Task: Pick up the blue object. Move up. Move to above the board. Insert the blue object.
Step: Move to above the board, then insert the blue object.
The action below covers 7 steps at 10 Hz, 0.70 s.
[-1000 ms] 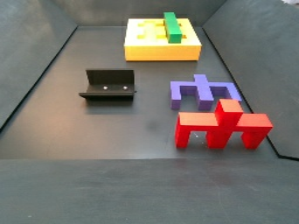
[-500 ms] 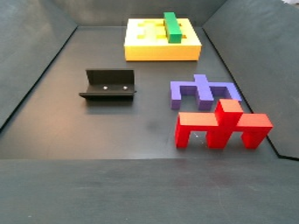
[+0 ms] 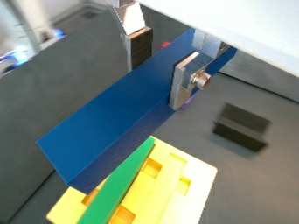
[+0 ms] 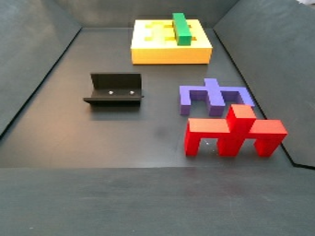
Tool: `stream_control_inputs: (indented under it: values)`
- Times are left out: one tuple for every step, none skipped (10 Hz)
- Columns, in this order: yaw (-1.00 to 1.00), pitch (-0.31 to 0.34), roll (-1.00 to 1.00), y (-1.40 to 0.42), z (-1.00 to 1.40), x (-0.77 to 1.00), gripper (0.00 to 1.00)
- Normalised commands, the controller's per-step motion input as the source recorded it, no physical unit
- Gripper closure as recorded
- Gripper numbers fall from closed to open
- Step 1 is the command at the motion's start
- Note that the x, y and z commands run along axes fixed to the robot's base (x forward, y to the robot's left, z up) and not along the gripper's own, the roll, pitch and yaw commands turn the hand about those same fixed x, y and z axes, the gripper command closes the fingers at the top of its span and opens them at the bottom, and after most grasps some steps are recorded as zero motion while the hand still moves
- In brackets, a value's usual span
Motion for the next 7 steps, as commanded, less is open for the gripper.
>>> stream_control_inputs:
  values:
    - [0.87,0.276,0.09,-0.04,0.02,0.09,1.0]
    - [0.6,0.237,0.09,-0.04,0.02,0.09,1.0]
    - [0.32,0.189,0.09,-0.03,0.02,0.09,1.0]
    - [0.05,0.0,-0.09,-0.22,-0.93,0.15,1.0]
    - [0.0,0.0,-0.16,-0.13,-0.79,0.02,1.0]
    - [0.0,-0.02,-0.07,0.0,-0.14,0.0,1.0]
    - [0.0,-0.096,-0.21,0.0,-0.4,0.0,1.0]
